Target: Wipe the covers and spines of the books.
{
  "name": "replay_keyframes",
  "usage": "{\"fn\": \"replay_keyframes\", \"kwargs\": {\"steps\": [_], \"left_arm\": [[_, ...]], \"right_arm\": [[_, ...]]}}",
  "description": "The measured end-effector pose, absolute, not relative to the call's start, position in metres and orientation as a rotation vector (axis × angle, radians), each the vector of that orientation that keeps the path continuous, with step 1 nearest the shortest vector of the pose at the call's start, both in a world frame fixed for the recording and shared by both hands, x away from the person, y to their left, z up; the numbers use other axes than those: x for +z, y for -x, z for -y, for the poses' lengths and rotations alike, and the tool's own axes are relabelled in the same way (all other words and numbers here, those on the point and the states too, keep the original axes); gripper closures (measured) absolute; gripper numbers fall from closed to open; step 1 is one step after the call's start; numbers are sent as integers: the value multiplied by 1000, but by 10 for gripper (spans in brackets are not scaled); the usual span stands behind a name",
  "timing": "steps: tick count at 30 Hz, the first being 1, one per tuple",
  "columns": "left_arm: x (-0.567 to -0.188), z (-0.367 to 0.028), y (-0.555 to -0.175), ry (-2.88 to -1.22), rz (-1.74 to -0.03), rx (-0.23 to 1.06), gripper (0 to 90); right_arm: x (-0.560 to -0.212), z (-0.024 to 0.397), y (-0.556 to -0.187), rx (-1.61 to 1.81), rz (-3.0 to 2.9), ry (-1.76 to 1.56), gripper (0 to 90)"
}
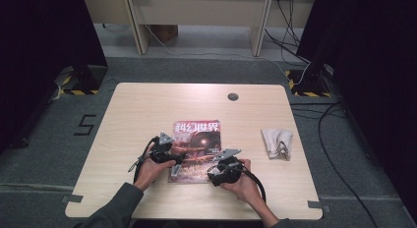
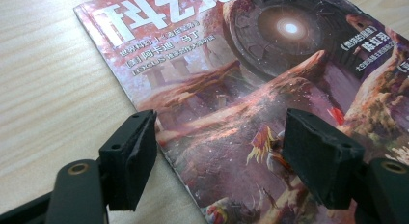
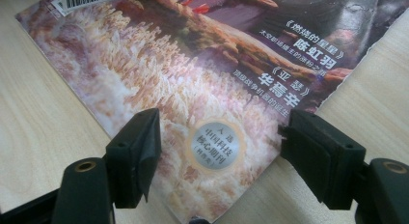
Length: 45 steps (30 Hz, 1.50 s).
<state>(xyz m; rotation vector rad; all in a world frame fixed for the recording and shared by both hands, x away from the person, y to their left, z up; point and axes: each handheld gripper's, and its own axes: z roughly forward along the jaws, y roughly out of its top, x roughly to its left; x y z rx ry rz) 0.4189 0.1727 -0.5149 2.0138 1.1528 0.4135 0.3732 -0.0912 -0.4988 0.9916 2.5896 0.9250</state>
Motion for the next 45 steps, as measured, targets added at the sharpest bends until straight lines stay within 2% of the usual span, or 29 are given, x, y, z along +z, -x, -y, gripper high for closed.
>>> {"fn": "replay_keyframes", "kwargs": {"steps": [7, 16, 32, 45], "left_arm": [[-505, -188, -411, -1977, -1163, 396, 251], [-502, -196, -392, -1988, -1137, 406, 223], [-496, -215, -352, -1945, -1119, 422, 202], [-495, -226, -331, -1946, -1127, 421, 200]], "right_arm": [[-491, 112, -383, 1084, -2558, -1116, 321], [-481, 135, -390, 1078, -2455, -1126, 264], [-466, 202, -406, 962, -2243, -1241, 358], [-458, 243, -411, 944, -2121, -1355, 366]]}}
